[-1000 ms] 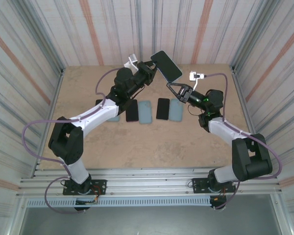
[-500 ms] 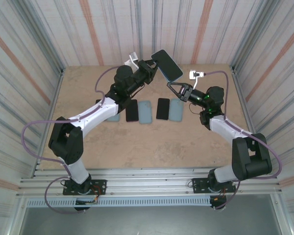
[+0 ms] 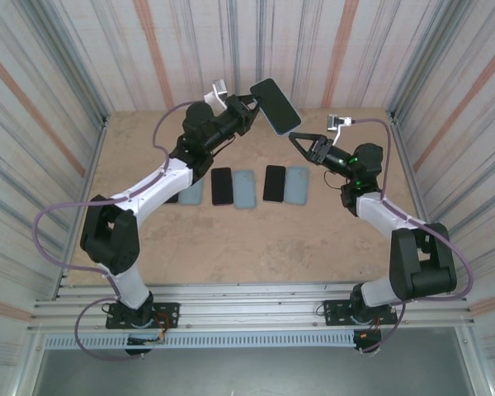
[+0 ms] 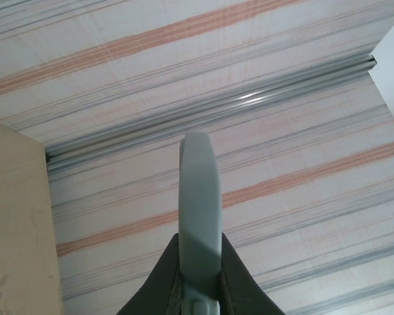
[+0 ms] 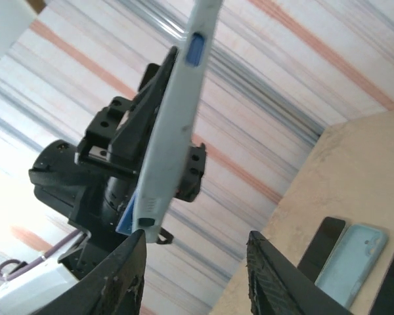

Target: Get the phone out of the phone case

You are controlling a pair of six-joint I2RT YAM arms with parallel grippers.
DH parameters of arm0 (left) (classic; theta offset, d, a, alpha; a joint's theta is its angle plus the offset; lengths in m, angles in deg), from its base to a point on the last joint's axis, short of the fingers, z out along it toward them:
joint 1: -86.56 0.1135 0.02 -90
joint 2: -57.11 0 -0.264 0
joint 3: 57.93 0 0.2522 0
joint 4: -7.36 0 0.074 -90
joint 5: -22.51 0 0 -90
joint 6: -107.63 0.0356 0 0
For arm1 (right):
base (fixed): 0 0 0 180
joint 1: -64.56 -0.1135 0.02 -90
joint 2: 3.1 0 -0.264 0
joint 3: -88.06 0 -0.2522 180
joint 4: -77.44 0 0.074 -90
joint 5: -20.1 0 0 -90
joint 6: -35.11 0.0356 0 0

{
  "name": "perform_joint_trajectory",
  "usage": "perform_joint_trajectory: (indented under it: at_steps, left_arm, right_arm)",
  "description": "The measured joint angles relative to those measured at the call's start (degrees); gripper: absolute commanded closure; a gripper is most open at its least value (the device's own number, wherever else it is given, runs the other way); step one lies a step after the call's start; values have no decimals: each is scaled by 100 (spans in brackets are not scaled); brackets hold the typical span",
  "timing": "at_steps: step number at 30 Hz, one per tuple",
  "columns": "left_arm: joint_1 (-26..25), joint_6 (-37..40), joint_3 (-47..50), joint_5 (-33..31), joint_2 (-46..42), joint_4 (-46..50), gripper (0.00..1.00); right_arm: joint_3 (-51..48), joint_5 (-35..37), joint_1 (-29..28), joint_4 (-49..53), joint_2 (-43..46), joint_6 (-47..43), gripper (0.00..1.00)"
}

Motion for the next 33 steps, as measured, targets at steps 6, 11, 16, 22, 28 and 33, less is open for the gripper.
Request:
perform_joint_trajectory:
  at_steps: [6, 11, 16, 22, 28, 33]
  left_arm:
    - [157, 505, -402, 734, 0, 2, 100]
    - [310, 1436, -772, 1502, 4, 68, 100]
    - [387, 2413, -984, 2295, 9, 140, 100]
    - [393, 3200, -1268, 3289, 79, 365, 100]
    - [393, 3598, -1436, 3952, 81, 568, 100]
    - [404, 3633, -1521, 4162, 144, 586, 100]
  right_arm:
    - [223, -518, 267, 1001, 323, -741, 46]
    - [997, -1169, 332, 2479, 452, -2271, 44]
    - [1801, -1849, 332, 4242, 503, -4210, 46]
    - [2411, -2328, 275, 5799, 407, -5945, 57]
    - [2730, -2514, 188, 6590, 170, -6874, 72]
    - [2798, -2649, 127, 6881, 98, -7211, 81]
